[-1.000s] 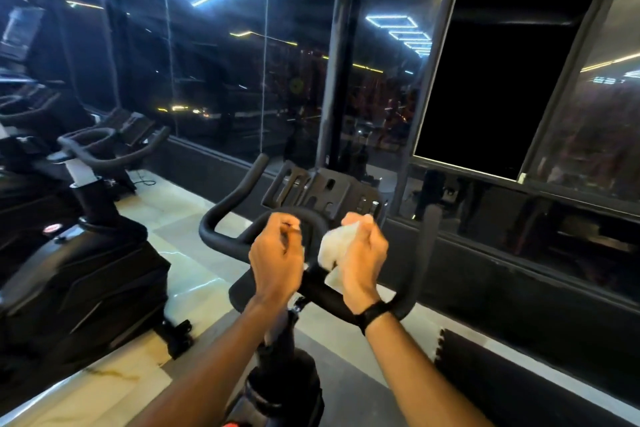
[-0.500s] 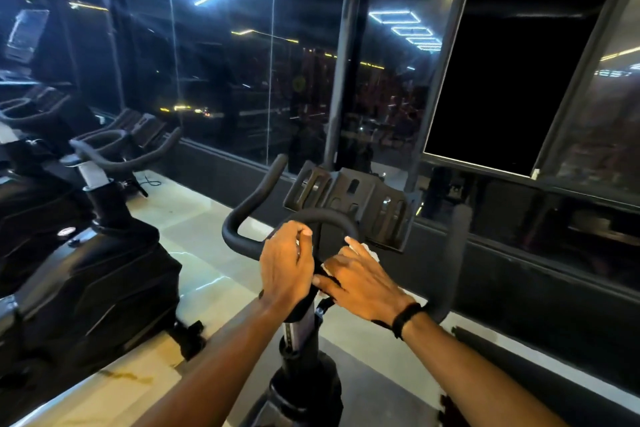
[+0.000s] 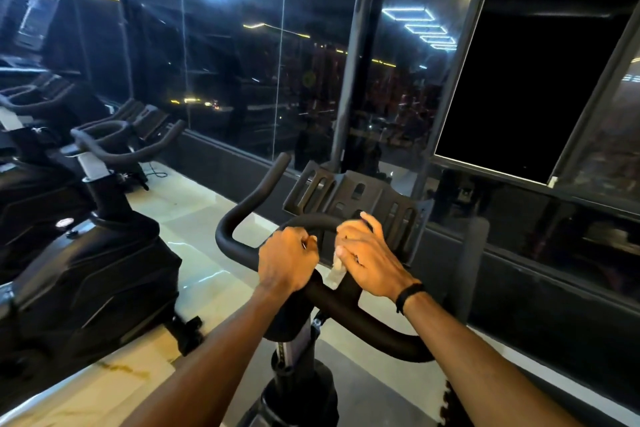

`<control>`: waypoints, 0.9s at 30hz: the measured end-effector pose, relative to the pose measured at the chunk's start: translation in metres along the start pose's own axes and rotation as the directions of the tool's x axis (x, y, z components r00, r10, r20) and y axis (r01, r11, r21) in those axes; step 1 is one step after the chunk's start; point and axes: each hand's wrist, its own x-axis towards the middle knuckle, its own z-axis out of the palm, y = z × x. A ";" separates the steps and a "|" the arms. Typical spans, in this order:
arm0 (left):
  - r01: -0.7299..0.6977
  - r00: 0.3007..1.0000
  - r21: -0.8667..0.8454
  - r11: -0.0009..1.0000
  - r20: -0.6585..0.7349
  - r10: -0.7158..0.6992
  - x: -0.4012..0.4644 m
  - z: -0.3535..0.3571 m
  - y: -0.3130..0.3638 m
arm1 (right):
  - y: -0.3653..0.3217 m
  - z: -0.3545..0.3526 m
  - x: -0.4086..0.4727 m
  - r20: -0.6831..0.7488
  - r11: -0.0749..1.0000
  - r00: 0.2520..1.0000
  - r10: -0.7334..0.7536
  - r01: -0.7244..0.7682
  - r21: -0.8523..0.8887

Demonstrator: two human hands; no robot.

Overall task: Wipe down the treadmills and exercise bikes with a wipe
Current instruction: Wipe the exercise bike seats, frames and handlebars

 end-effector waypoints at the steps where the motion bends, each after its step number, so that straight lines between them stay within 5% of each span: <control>1: 0.008 1.000 0.001 1.000 0.007 -0.008 0.001 -0.001 0.000 | 0.001 0.001 0.001 0.008 1.000 1.000 0.013 -0.013 0.000; 4: 0.037 0.999 0.008 0.999 0.006 -0.037 0.001 -0.004 0.002 | -0.010 0.002 0.001 0.027 0.985 0.985 0.168 -0.169 0.037; 8: 0.074 0.997 0.017 0.997 -0.039 -0.074 -0.001 0.000 0.005 | -0.035 -0.007 -0.017 0.255 0.916 0.906 0.336 -0.378 0.134; 11: 0.082 0.993 0.019 0.996 -0.084 -0.080 -0.002 0.003 0.007 | -0.053 -0.003 -0.031 0.228 0.873 0.894 0.385 -0.433 0.226; 15: 0.103 0.988 -0.005 0.995 -0.119 -0.103 -0.006 0.003 0.010 | -0.048 0.006 -0.020 0.142 0.857 0.890 0.433 -0.455 0.241; 23: 0.129 0.981 0.013 0.992 -0.145 -0.126 -0.006 0.001 0.014 | -0.009 0.000 0.032 0.160 0.910 0.897 0.412 -0.415 -0.014; 27: 0.125 0.983 0.035 0.992 -0.137 -0.119 0.001 0.006 0.010 | -0.002 -0.006 0.047 0.216 0.938 0.921 0.323 -0.281 -0.205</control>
